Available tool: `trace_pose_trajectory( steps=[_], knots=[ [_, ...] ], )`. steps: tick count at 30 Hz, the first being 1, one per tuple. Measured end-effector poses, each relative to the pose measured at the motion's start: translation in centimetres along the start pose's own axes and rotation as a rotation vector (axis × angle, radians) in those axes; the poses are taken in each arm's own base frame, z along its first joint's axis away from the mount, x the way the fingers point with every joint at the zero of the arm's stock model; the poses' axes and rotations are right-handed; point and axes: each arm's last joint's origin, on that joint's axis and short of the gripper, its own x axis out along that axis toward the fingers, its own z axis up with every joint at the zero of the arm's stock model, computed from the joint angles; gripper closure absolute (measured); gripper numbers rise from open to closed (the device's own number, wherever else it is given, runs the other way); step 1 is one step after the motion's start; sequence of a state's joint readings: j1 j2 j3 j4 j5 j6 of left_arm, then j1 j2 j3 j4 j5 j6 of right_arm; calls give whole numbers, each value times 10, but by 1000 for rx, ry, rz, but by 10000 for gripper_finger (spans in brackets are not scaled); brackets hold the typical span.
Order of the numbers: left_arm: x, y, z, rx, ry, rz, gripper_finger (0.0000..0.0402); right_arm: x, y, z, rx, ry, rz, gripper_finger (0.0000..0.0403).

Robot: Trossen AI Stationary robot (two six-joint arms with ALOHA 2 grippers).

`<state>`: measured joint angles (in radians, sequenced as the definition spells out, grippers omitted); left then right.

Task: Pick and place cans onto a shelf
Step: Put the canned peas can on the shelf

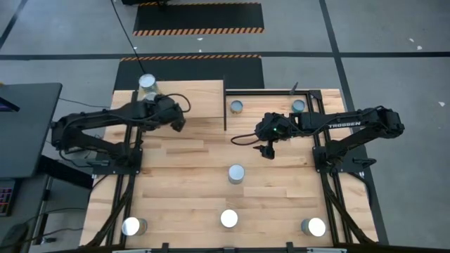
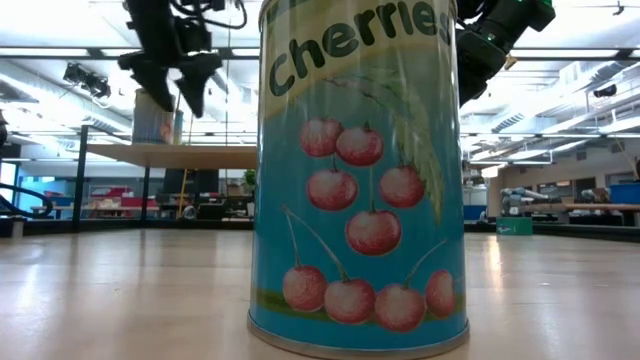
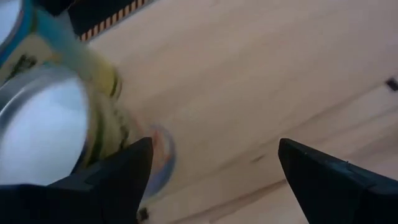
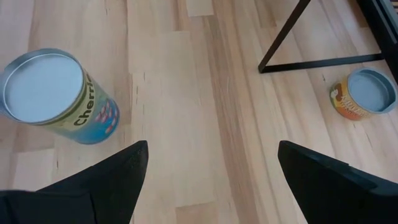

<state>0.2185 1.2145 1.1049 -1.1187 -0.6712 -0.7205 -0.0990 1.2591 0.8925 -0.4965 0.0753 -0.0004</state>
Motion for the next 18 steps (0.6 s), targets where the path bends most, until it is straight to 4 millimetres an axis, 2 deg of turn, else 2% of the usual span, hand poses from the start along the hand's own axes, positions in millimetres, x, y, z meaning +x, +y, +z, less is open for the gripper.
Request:
trace_pose_trajectory(
  steps=[11, 15, 18],
  knots=[
    [-13, 14, -22, 4, 87, 134, 47, 0, 0, 0, -2, -1, 0, 35],
    [-17, 10, -25, -32, 96, 95, 47, 0, 0, 0, -2, -1, 0, 35],
    [-21, 0, -22, -61, -19, 48, 47, 0, 0, 0, -2, -1, 0, 35]
  ],
)
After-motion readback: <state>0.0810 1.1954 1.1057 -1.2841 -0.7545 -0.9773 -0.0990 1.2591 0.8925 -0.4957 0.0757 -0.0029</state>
